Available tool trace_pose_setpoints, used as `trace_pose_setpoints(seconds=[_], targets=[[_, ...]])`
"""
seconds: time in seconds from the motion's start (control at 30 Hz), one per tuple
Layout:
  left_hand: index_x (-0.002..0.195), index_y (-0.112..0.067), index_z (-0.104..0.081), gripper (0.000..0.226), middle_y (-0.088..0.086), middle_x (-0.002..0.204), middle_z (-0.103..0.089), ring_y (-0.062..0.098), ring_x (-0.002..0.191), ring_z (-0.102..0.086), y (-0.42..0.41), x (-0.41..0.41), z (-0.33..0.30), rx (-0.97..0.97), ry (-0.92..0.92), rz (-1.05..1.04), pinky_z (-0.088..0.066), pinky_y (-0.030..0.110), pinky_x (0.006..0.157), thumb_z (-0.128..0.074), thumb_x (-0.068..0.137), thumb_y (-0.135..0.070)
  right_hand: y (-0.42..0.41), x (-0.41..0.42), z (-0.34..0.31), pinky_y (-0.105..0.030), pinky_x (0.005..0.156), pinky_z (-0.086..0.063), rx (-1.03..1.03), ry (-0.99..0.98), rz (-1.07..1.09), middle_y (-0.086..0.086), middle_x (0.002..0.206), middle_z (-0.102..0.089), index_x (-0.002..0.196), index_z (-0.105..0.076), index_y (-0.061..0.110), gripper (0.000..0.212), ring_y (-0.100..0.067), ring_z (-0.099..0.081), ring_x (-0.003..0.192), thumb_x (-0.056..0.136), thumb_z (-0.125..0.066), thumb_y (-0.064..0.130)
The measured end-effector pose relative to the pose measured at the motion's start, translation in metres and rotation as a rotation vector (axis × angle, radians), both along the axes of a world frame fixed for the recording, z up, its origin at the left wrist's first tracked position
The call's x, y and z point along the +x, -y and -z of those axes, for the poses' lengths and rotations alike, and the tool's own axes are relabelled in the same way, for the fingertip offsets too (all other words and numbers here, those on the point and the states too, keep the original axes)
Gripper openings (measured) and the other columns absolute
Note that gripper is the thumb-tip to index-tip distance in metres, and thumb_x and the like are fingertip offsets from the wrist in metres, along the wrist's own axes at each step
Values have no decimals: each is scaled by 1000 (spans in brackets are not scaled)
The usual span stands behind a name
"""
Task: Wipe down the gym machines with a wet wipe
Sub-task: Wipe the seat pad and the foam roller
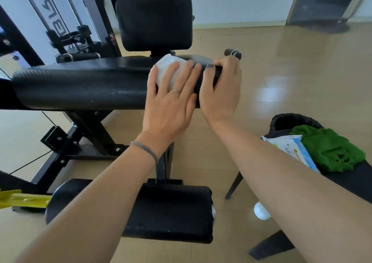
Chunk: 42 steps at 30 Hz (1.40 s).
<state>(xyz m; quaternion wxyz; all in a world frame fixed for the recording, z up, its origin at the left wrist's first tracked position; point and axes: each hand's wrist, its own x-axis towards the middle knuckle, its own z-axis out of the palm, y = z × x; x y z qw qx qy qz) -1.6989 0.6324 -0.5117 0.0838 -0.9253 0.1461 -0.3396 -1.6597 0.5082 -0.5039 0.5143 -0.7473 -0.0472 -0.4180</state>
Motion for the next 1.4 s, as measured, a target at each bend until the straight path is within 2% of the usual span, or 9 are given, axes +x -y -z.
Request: trace_pose_setpoints(seconds=[0.1, 0.2, 0.33, 0.43, 0.53, 0.77, 1.0, 1.17, 1.4], targets=[[161, -20, -18, 54, 1, 164, -29, 23, 150, -28, -34, 4, -8, -17, 46, 34, -17, 49, 123, -18, 109, -33, 0, 1, 2, -10, 69, -32, -27, 10, 22, -4, 103, -58, 98, -56, 6, 27, -17, -50, 93, 94, -44, 29], [158, -10, -24, 54, 11, 149, -46, 29, 136, -41, -70, 8, -13, -133, 112, -43, -25, 43, 118, -21, 108, -30, -3, 1, 1, -7, 69, -33, -42, 4, 54, -3, 102, -58, 98, -56, 6, 28, -15, -48, 91, 93, -43, 30], [153, -3, -31, 54, 17, 145, -47, 33, 133, -43, -65, 9, -6, -215, 148, -109, -26, 46, 119, -25, 107, -30, -5, 0, 2, -18, 64, -27, -23, 30, 81, -3, 102, -57, 96, -56, 5, 27, -16, -47, 90, 93, -44, 29], [148, -4, -38, 50, 15, 145, -47, 32, 135, -42, -62, 8, -5, -178, 148, -106, -24, 45, 120, -26, 107, -29, -4, -3, 1, -9, 71, -35, -2, -10, 25, -3, 102, -57, 98, -56, 5, 27, -17, -49, 91, 94, -43, 29], [146, -4, -41, 48, 14, 145, -48, 32, 136, -42, -63, 8, -5, -166, 171, -109, -22, 45, 122, -28, 107, -28, -5, -5, 0, -5, 73, -34, 13, -13, 15, -2, 101, -58, 97, -57, 6, 27, -15, -49, 90, 95, -44, 29], [142, -5, -48, 49, 13, 140, -54, 31, 131, -47, -66, 15, -1, -185, 243, -75, -27, 45, 119, -26, 105, -28, -6, 0, 3, -27, 72, -39, -17, 26, 88, -5, 99, -59, 97, -59, 5, 22, -12, -43, 87, 95, -44, 22], [140, -4, -51, 52, 14, 137, -57, 32, 128, -51, -68, 17, 1, -187, 279, -64, -32, 46, 116, -23, 105, -29, 1, 1, -10, -39, 88, -41, -293, 79, 177, -5, 91, -62, 90, -61, 10, 21, -26, -56, 92, 95, -51, 27], [139, -3, -52, 50, 14, 136, -57, 32, 127, -52, -65, 16, -3, -174, 264, -70, -34, 46, 115, -25, 103, -26, -7, 4, -20, -36, 84, -38, -390, 132, 140, 2, 79, -62, 82, -61, 15, 25, -21, -55, 78, 98, -49, 30], [142, -4, -49, 51, 13, 141, -54, 30, 132, -48, -61, 9, -9, -174, 182, -135, -29, 46, 119, -26, 104, -26, -4, 5, -12, -36, 85, -41, -358, 163, 126, 1, 80, -64, 82, -64, 15, 22, -21, -58, 78, 96, -56, 29]])
